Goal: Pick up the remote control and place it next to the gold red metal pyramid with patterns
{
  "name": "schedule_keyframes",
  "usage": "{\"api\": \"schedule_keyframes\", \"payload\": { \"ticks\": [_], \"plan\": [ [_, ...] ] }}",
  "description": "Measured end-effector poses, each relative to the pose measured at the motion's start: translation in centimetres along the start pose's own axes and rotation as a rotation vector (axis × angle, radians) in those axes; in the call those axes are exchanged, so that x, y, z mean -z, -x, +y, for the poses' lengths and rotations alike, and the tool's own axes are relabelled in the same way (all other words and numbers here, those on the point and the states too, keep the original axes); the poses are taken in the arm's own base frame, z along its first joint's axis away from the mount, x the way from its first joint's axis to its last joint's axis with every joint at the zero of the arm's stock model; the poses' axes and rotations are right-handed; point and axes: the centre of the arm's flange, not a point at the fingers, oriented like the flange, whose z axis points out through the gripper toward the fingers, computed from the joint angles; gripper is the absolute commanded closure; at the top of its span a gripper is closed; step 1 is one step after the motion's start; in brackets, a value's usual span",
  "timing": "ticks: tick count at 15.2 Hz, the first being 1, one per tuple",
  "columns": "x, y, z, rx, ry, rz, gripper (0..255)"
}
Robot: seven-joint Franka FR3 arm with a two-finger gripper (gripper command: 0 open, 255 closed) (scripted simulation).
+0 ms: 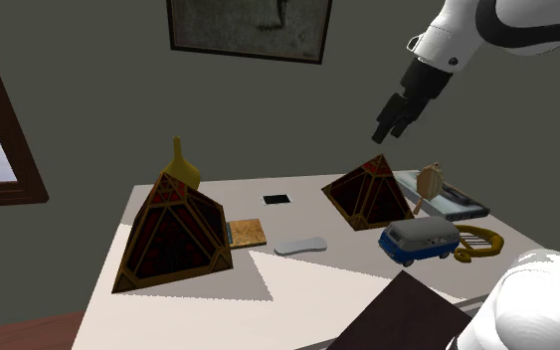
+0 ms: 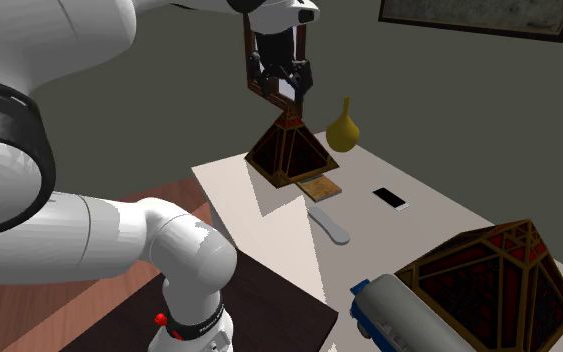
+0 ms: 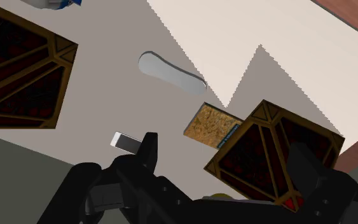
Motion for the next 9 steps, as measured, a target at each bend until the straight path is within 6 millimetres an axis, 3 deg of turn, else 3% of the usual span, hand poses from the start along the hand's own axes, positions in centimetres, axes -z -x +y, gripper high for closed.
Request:
{"api": "schedule_keyframes", "payload": {
  "ticks": [2, 9],
  "plan": [
    [-0.5, -0.3, 0.2, 0.012, -0.001, -0.003, 0],
    [-8.8, -2.3, 2.7, 0.180, -0.016, -0.043, 0]
  ]
}}
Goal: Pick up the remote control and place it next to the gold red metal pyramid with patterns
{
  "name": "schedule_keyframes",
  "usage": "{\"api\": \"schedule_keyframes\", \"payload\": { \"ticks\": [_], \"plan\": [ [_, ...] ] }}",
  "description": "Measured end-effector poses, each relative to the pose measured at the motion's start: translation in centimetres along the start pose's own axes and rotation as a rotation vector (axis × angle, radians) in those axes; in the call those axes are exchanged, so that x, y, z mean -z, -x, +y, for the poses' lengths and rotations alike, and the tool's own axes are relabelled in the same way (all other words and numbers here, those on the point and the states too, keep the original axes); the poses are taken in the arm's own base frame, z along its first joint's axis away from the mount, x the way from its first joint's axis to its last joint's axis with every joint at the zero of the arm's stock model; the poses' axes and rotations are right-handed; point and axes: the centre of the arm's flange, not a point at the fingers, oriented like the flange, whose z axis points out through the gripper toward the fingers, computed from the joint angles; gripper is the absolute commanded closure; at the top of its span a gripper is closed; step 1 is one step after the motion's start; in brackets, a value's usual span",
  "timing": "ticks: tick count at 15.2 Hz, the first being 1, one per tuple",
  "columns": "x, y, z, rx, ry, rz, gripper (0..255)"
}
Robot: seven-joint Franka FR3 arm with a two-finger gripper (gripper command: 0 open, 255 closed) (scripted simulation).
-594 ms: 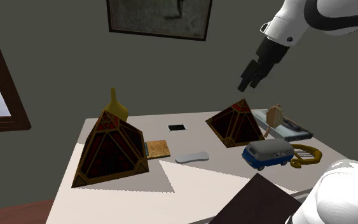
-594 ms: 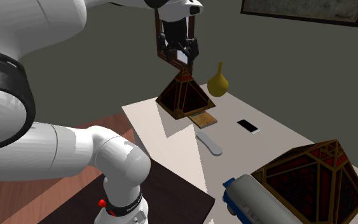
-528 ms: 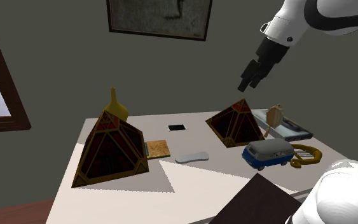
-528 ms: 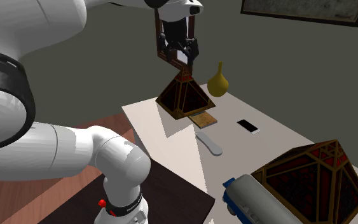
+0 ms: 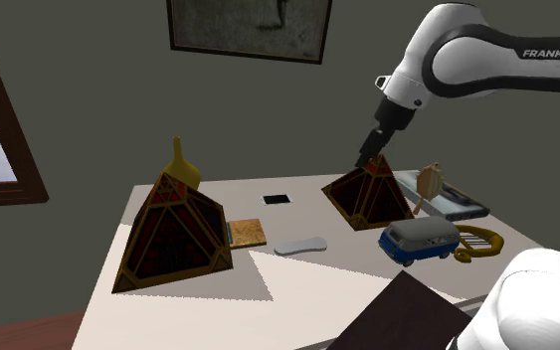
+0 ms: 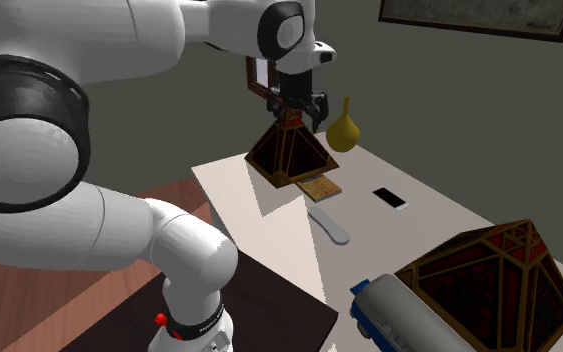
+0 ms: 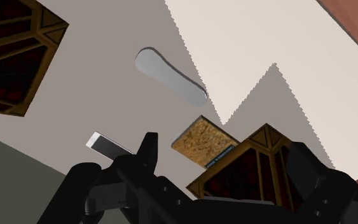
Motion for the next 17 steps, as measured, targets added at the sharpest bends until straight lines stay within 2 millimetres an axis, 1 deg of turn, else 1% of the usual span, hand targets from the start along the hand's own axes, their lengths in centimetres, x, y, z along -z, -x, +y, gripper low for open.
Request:
{"api": "schedule_keyframes", "payload": {
  "ticks": [2, 3, 5, 9, 13, 14, 17],
  "plan": [
    [-2.5, -0.7, 0.5, 0.053, -0.005, -0.012, 0],
    [-3.6, -1.1, 1.1, 0.078, -0.007, -0.018, 0],
    [-6.5, -1.4, 1.5, 0.132, -0.012, -0.030, 0],
    [-11.5, -2.6, 3.1, 0.236, -0.021, -0.054, 0],
    [-16.3, -3.8, 4.1, 0.341, -0.030, -0.078, 0],
    [-17.8, -4.1, 4.6, 0.366, -0.032, -0.084, 0],
    [-21.6, -5.2, 5.1, 0.446, -0.039, -0.102, 0]
  ]
}}
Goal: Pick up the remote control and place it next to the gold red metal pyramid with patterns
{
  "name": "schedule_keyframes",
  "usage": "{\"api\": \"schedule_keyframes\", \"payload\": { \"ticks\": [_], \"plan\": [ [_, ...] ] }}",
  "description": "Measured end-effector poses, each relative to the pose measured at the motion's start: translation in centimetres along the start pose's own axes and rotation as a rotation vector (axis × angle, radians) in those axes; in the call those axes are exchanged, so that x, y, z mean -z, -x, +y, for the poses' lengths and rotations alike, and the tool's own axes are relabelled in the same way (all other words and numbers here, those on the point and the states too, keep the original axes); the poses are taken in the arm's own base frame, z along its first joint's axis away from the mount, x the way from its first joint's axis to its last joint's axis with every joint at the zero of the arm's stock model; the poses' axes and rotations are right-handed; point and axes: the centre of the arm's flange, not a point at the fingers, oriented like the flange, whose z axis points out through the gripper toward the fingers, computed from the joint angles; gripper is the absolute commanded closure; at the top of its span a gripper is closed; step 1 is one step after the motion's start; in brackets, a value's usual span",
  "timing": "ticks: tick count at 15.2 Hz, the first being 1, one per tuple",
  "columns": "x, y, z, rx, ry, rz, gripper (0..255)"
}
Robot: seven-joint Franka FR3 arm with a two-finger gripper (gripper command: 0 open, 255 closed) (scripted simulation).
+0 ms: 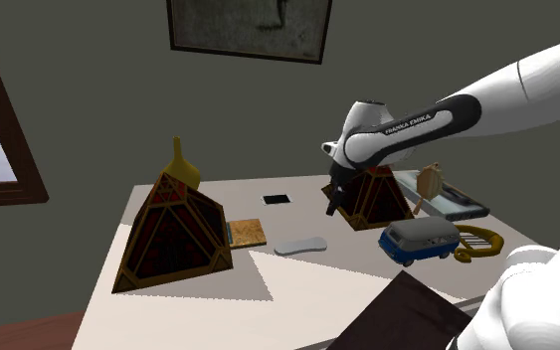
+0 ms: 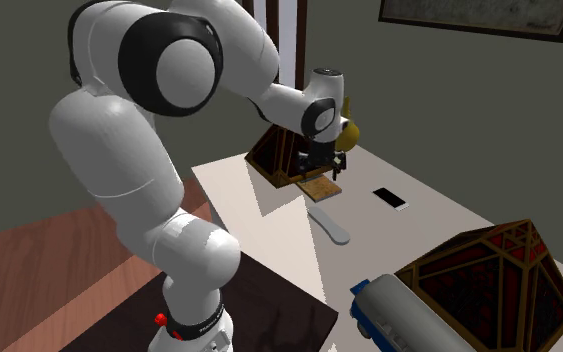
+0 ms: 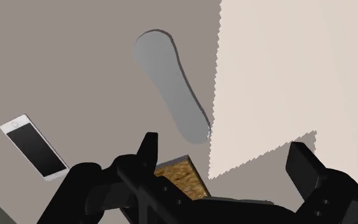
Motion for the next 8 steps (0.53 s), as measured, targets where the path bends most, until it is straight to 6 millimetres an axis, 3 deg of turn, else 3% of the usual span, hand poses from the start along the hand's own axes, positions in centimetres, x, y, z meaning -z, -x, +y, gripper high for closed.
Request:
{"api": "schedule_keyframes", "payload": {
  "ticks": [8],
  "plan": [
    [-10.2, -2.3, 3.0, 0.208, -0.017, -0.049, 0]
  ]
}}
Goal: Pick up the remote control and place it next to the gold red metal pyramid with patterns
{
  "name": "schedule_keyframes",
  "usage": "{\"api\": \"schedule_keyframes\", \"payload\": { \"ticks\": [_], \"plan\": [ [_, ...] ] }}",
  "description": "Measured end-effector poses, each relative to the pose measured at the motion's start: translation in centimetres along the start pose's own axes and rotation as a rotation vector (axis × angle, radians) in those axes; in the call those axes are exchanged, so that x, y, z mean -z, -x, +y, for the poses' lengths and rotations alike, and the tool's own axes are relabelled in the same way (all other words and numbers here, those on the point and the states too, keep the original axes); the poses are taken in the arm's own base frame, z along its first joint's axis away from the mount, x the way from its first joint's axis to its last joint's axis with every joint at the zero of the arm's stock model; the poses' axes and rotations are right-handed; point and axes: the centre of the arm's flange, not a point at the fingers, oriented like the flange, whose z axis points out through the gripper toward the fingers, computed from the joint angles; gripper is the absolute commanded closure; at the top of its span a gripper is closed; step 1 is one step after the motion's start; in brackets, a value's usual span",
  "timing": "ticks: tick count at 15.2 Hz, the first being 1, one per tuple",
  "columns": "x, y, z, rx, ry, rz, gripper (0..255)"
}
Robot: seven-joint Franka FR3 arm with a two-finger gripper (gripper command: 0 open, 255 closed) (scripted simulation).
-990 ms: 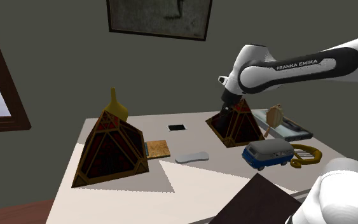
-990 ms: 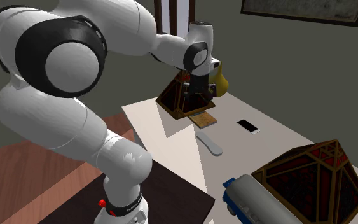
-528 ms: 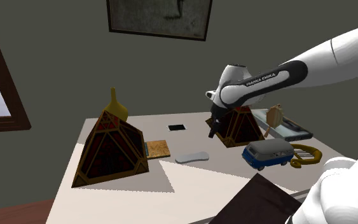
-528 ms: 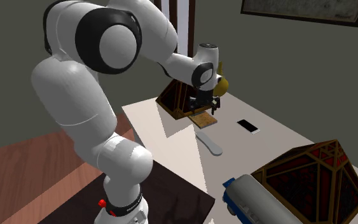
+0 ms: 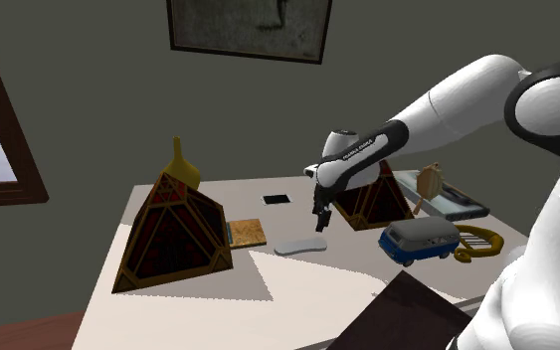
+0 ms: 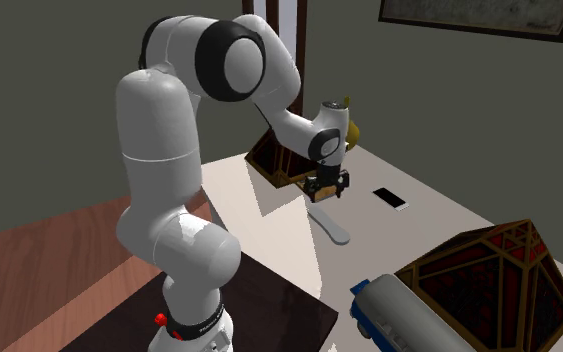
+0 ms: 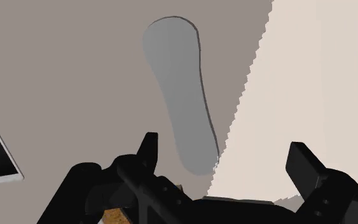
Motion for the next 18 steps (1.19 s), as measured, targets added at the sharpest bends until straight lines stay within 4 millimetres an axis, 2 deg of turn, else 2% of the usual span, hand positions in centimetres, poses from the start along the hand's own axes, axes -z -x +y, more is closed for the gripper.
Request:
{"api": "schedule_keyframes", "payload": {
  "ticks": [9, 16, 18],
  "plan": [
    [-11.0, -3.0, 3.1, 0.229, -0.019, -0.053, 0],
    [-15.0, -2.9, 3.3, 0.247, -0.020, -0.056, 0],
    [-15.5, -2.9, 3.2, 0.247, -0.021, -0.056, 0]
  ]
}}
